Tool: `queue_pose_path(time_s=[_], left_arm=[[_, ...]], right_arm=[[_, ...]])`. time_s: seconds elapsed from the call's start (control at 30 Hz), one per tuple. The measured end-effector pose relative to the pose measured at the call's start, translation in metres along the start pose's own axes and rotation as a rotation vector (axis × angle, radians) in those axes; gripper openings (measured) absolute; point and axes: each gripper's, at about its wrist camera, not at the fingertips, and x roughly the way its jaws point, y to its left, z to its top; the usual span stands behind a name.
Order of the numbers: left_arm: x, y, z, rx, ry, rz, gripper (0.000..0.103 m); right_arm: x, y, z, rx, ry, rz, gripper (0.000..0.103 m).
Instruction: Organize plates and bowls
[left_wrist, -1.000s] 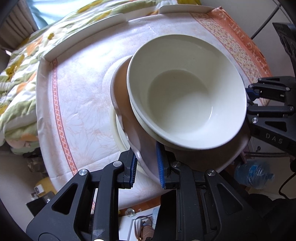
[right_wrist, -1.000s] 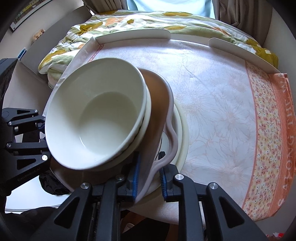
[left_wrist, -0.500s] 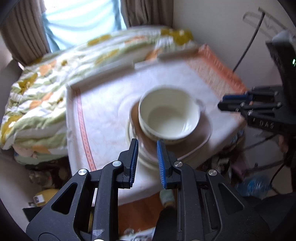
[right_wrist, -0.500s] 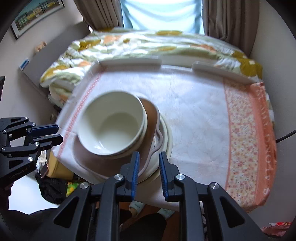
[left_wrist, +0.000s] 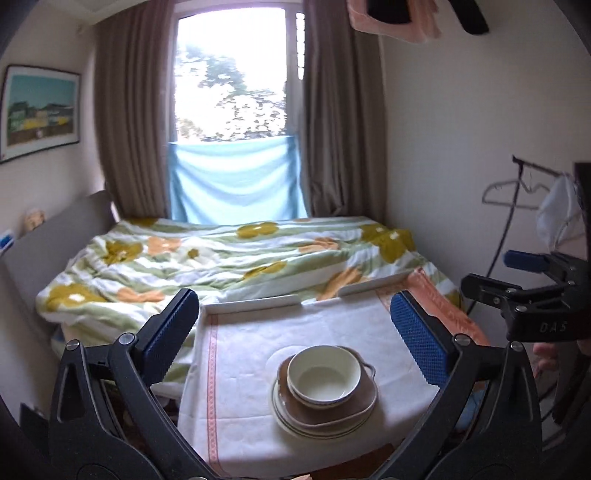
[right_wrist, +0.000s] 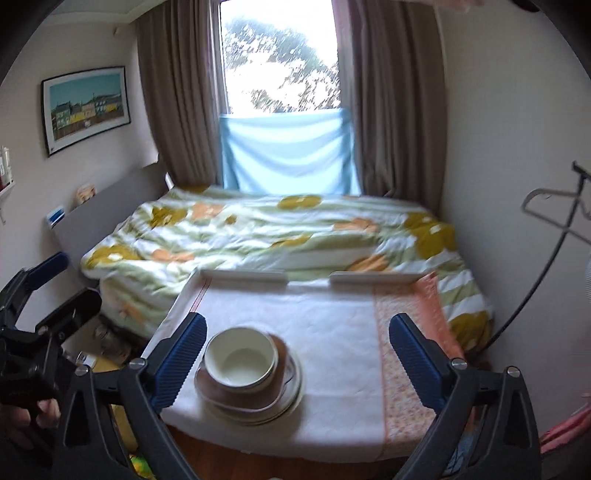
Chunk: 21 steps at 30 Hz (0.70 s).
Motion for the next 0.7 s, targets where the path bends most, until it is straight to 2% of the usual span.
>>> queue_pose_path(time_s=[0.13,0.3,0.53,0.7], left_arm=[[-0.008,-0.002,-0.003,-0.063,-0.022,0.037,0.103],[-0.018,-0.003,-0.011,-0.077,-0.026,0.073,0.103],[-0.020,-0.009,-0.011,-0.062,-0.011,0.084,0.103],[-0.019,-0.010,-0.011,-0.054,-0.002,0.065,0.103]], right_arm=[[-0.014,-0.002,0.003,-0.005,-0.066,-0.036,0.099],[-0.022,-0.001,-0.004,-0.007,-0.109,-0.059,0.099],[-0.027,-0.007,-0.007,0.019,-0.116,-0.084,0.099],[-0.032,-0.008,-0.009,0.036,-0.118,-0.106,0.099]])
